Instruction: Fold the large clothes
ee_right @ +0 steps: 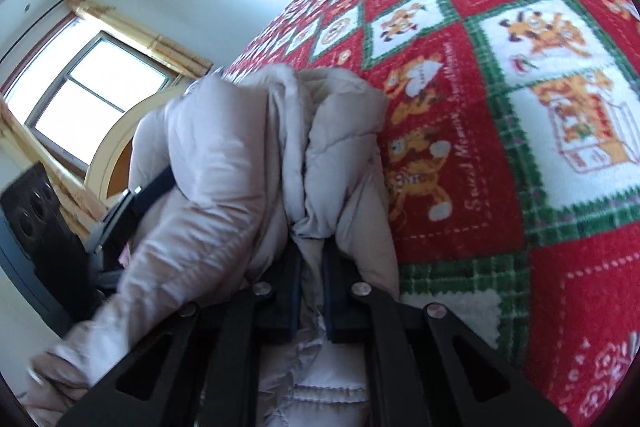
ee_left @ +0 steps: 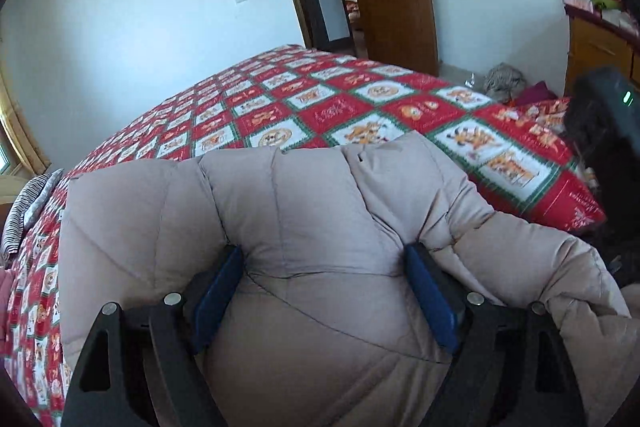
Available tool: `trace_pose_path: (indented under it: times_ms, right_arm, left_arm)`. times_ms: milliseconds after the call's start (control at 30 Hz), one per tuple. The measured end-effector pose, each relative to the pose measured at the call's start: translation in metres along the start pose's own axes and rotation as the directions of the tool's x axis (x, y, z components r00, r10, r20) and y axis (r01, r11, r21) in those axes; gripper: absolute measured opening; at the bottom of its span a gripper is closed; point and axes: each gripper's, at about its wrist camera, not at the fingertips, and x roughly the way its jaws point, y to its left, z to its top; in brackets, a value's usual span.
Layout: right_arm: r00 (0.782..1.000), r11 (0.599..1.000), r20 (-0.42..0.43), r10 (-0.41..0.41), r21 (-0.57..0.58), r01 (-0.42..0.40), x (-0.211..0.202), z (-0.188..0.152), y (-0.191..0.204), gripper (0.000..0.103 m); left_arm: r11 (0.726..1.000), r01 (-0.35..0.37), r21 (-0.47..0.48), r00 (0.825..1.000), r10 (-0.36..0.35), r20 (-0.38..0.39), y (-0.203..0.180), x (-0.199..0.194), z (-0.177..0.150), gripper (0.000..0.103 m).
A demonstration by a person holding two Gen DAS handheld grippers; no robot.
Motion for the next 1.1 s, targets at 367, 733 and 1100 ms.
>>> trace_pose_path:
  times_ms: [367, 733, 1100]
  right_arm:
    - [0.984, 0.953, 0.161, -0.074, -0.279, 0.117, -0.122, -0.056, 0.101, 0.03]
    - [0.992, 0.969, 0.016, -0.128, -0.21, 0.128, -0.066, -0.087, 0.07, 0.023]
    - [0.998, 0.993, 0.006, -0.062, -0.097, 0.062, -0.055, -0.088, 0.033, 0.02]
  left_arm:
    - [1.0, -0.024, 0.013, 0.999, 0.024, -0.027, -0.002, 0.009, -0.001, 0.085]
    - [1.0, -0.024, 0.012, 0.999, 0.024, -0.025, -0.002, 0.01, -0.002, 0.085]
    - [0.999, -0.042, 0.008, 0.999, 0.042, -0.019, -0.005, 0.016, -0.002, 0.085]
